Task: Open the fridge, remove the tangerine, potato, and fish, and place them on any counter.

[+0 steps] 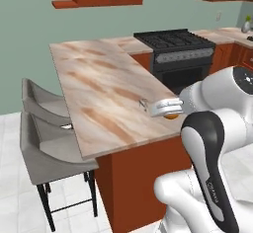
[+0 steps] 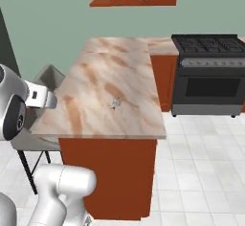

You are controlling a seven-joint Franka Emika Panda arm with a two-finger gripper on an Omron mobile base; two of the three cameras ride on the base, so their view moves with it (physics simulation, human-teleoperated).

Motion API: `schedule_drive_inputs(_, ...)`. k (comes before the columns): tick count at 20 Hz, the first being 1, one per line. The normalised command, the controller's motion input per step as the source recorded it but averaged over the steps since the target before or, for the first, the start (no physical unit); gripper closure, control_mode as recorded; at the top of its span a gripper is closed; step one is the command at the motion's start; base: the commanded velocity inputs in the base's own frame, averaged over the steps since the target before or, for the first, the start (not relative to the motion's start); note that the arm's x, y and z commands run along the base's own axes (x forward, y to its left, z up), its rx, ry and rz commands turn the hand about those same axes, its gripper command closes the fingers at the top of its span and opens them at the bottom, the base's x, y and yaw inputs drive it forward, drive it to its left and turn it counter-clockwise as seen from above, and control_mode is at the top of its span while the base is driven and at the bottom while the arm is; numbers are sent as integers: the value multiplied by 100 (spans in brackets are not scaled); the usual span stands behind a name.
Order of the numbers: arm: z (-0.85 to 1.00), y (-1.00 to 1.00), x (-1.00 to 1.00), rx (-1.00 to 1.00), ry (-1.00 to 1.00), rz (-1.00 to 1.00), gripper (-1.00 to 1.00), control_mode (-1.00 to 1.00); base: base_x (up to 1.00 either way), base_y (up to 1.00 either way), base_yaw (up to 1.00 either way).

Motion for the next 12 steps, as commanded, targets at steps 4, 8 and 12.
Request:
schedule_drive_inputs(4,0,0,0,0,0,0,100,100,100,-11,-7)
schedule_drive_inputs(8,-42,-1,47,0,19,-2,100,-100,50,0,-2)
schedule_drive_inputs(12,-100,-27,100,0,47,-8,100,-100,0,0,0)
